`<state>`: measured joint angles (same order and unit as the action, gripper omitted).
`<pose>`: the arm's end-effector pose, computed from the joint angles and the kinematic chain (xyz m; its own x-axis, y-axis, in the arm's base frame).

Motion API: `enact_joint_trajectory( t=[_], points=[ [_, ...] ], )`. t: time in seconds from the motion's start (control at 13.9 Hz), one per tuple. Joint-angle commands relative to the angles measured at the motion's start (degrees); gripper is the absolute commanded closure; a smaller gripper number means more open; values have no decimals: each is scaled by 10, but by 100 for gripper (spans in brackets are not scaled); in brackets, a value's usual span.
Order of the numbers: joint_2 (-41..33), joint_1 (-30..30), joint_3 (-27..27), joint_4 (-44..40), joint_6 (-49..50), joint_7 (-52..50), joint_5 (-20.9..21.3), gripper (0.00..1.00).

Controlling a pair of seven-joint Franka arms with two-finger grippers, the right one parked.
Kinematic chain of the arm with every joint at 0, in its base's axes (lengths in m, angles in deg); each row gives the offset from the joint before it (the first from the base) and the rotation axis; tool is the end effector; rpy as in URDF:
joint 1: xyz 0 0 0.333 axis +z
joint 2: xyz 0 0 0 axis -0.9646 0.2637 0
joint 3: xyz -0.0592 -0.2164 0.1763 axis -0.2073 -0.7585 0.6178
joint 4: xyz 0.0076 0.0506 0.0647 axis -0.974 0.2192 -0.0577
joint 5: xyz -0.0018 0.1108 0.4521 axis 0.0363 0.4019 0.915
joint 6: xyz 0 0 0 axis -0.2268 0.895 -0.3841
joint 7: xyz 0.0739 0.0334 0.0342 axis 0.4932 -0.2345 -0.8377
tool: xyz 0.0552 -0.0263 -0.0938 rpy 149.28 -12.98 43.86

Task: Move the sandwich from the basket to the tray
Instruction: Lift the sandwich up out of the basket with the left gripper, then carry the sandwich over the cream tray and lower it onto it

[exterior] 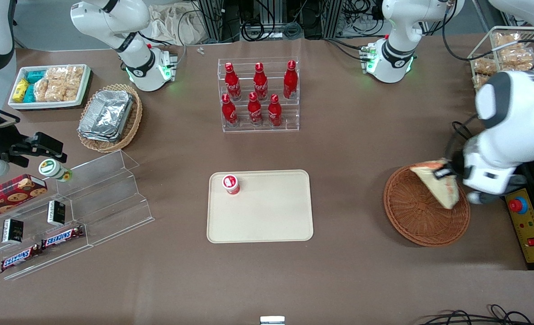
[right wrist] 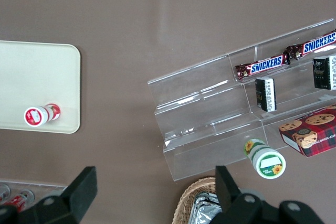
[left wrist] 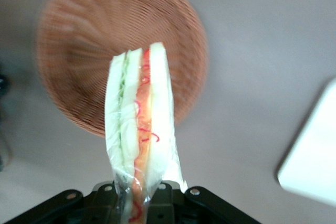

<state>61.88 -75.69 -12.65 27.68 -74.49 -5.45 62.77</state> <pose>0.6517 -0.1073 0.3767 0.9476 0.2991 -0.1121 0.3004 -0.9538 -0.0062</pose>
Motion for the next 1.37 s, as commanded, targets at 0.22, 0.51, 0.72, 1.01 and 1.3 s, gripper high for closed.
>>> enact_joint_trajectory(
  t=[0.22, 0.51, 0.72, 1.01, 1.3],
  points=[
    [64, -28, -134, -40, -22, -16, 6, 100],
    [172, -113, -136, -104, -80, -18, 67, 100],
    [261, -166, -133, -178, -84, -31, 88, 100],
    [348, -192, -132, -229, -129, -92, 174, 100],
    [367, -192, -132, -228, -167, -95, 193, 1]
  ],
)
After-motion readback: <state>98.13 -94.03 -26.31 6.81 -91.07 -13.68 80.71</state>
